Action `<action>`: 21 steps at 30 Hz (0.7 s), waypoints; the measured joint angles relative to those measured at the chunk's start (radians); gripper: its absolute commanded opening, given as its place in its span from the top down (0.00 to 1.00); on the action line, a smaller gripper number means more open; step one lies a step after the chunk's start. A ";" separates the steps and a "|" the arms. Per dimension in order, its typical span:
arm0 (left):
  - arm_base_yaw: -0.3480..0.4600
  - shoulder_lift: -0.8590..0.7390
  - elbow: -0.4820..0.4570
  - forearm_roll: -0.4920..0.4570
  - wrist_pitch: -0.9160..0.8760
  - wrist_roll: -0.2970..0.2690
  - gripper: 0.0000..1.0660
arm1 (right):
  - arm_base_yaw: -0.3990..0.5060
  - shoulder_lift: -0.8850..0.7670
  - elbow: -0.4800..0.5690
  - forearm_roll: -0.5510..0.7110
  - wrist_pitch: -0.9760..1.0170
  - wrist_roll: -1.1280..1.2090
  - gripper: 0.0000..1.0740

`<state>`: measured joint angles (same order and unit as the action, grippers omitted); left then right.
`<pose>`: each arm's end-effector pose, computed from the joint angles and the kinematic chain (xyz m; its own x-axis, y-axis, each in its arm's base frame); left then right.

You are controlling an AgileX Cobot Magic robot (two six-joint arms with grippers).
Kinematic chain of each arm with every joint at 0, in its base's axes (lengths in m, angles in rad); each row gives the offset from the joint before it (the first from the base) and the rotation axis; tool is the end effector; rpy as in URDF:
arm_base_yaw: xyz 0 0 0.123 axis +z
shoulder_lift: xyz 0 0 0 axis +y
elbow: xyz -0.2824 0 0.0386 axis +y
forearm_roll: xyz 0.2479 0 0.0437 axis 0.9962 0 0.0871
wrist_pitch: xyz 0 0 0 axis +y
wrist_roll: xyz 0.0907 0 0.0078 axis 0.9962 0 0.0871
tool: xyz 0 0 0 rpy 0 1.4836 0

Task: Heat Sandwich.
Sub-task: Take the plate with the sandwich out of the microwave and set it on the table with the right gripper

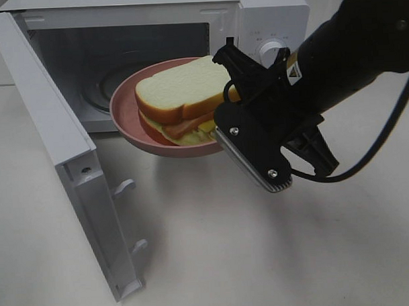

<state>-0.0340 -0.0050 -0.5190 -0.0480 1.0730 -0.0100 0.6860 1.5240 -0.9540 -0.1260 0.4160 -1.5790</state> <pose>-0.0086 -0.0036 0.2815 -0.4470 -0.0177 -0.8944 0.0570 0.9972 -0.0482 0.2462 0.1955 0.2388 0.6779 -0.7259 0.1164 -0.5246 -0.5885 -0.6152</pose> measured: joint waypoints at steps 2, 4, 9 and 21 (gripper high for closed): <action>0.000 0.000 0.000 0.000 0.000 0.000 0.10 | 0.000 -0.039 0.033 -0.001 -0.001 0.003 1.00; 0.000 0.000 0.000 0.000 0.000 0.000 0.10 | 0.000 -0.052 0.046 -0.001 -0.001 0.004 1.00; 0.000 0.000 0.000 0.000 0.000 0.000 0.10 | 0.000 -0.112 0.100 -0.009 -0.001 0.024 1.00; 0.000 0.000 0.000 0.000 0.000 0.000 0.10 | 0.000 -0.263 0.229 -0.035 0.022 0.096 1.00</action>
<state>-0.0340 -0.0050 -0.5190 -0.0480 1.0730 -0.0100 0.6860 1.2610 -0.7250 -0.1610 0.4380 -1.4830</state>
